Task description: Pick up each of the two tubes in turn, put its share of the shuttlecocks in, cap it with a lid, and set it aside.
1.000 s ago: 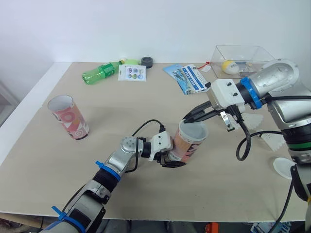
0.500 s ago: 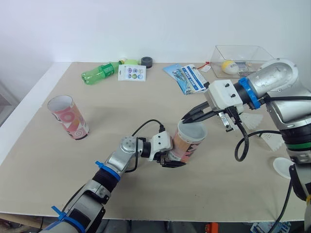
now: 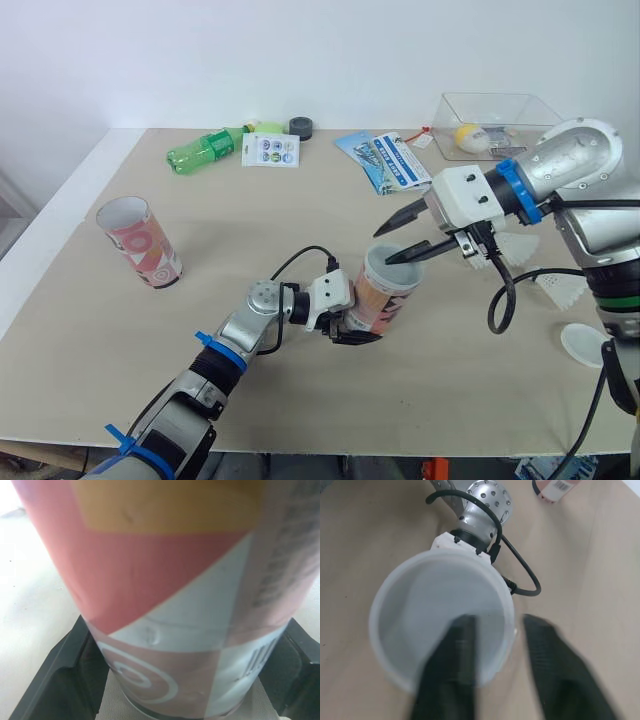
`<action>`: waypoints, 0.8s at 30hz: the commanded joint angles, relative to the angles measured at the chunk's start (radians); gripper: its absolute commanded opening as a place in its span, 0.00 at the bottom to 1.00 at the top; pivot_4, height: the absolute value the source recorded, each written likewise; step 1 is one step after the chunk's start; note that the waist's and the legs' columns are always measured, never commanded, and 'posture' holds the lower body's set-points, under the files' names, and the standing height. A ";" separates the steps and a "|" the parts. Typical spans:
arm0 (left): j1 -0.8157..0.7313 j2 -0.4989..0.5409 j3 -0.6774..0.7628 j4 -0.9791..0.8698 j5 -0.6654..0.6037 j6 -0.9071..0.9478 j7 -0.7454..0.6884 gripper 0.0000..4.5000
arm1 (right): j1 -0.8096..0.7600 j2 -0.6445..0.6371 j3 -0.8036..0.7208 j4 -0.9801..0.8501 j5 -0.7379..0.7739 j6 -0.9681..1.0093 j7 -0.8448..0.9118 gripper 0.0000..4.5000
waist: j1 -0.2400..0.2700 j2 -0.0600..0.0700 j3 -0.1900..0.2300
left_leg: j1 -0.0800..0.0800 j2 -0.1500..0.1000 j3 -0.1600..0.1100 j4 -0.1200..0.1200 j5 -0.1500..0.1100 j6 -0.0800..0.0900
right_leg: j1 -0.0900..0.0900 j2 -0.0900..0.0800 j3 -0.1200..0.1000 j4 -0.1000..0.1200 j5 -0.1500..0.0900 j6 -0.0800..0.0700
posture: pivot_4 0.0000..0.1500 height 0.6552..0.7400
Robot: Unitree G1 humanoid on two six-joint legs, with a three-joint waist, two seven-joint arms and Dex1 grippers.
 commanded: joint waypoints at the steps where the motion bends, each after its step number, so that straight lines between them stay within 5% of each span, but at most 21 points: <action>1: 0.025 0.037 -0.010 0.053 0.041 0.049 0.007 0.82 | -0.010 -0.011 -0.046 -0.008 -0.004 0.004 0.040 0.43 | 0.000 0.000 0.000 | 0.000 0.000 0.000 0.000 0.000 0.000 | 0.000 0.000 0.000 0.000 0.000 0.000 | 1.00 1.00; 14: 0.022 0.039 -0.008 0.054 0.040 0.049 0.004 0.82 | 0.018 -0.010 -0.236 -0.010 0.167 0.288 -0.032 0.43 | 0.000 -0.001 0.000 | 0.000 0.000 0.000 -0.002 0.000 0.000 | -0.001 0.000 0.000 0.000 0.000 -0.001 | 1.00 1.00; 17: 0.020 0.038 -0.005 0.056 0.037 0.045 0.003 0.82 | 0.084 0.010 -0.289 -0.077 0.263 0.420 -0.083 0.29 | 0.000 -0.001 0.000 | 0.000 0.000 0.000 -0.002 0.000 0.000 | -0.001 0.000 0.000 0.000 0.000 -0.001 | 1.00 1.00; 20: 0.021 0.035 -0.005 0.056 0.032 0.041 -0.001 0.82 | 0.156 0.030 -0.300 -0.135 0.296 0.481 -0.127 0.03 | 0.000 -0.001 0.000 | 0.000 0.000 0.000 -0.002 0.000 0.000 | -0.001 0.000 0.000 0.000 0.000 -0.001 | 1.00 1.00; 24: 0.019 0.034 -0.004 0.058 0.029 0.042 -0.004 0.82 | 0.191 0.047 -0.293 -0.166 0.298 0.509 -0.157 0.01 | -0.001 -0.001 0.000 | -0.001 0.000 0.000 -0.002 0.000 0.000 | -0.002 0.000 0.000 0.000 0.000 -0.001 | 1.00 1.00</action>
